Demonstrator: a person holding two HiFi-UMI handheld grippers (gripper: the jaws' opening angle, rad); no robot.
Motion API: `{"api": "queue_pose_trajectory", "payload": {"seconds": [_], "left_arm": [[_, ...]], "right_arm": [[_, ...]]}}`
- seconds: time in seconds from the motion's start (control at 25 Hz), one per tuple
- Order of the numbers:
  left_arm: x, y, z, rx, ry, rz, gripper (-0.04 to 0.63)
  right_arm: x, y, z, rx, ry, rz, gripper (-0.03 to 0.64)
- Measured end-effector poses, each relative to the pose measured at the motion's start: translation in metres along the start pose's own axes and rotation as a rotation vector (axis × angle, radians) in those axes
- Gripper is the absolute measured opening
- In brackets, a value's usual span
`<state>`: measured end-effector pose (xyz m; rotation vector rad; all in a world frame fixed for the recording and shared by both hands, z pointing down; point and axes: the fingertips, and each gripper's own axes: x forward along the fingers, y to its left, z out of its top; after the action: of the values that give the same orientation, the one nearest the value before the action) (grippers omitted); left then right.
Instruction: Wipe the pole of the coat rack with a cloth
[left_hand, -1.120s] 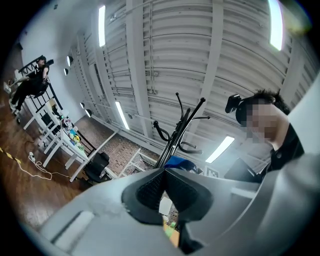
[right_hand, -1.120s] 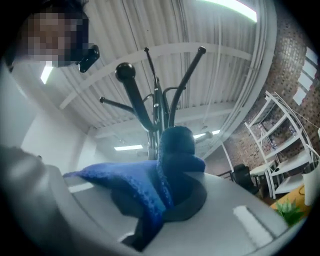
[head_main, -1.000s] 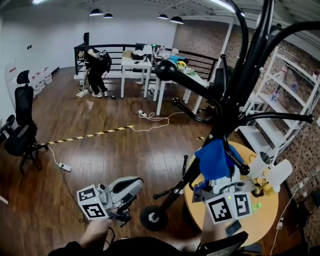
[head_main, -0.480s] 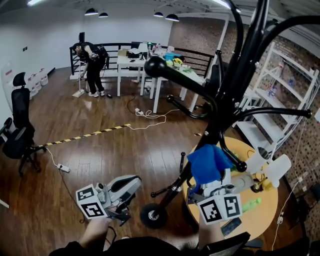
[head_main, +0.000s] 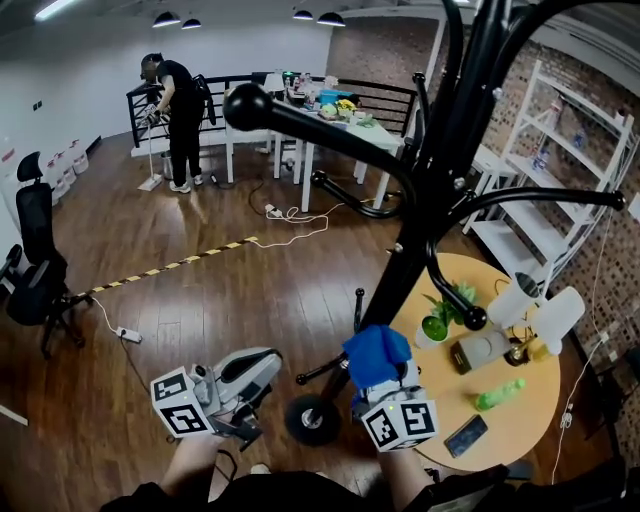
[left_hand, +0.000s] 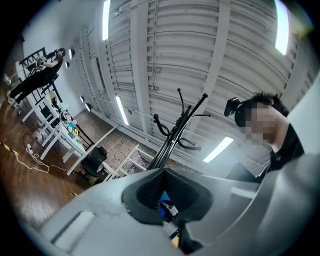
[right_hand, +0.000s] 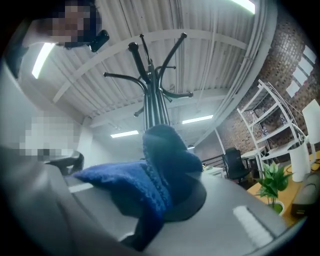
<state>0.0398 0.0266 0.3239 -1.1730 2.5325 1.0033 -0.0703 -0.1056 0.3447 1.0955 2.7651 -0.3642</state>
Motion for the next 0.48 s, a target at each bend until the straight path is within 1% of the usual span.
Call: {"api": "queue_pose_trajectory", "payload": {"seconds": [0.16, 0.32, 0.4, 0.48], "left_arm": [[0.001, -0.003, -0.004, 0.0, 0.013, 0.0, 0.002], [0.001, -0.004, -0.003, 0.008, 0.017, 0.005, 0.002], [0.002, -0.006, -0.003, 0.009, 0.022, 0.006, 0.002], [0.0, -0.008, -0.003, 0.01, 0.027, 0.003, 0.003]], "right_arm": [[-0.011, -0.011, -0.054, 0.01, 0.092, -0.018, 0.025], [-0.021, -0.025, -0.111, 0.022, 0.222, -0.038, 0.025], [-0.027, -0.031, -0.137, 0.043, 0.292, -0.053, 0.025], [-0.032, -0.033, -0.155, 0.075, 0.329, -0.063, 0.025]]}}
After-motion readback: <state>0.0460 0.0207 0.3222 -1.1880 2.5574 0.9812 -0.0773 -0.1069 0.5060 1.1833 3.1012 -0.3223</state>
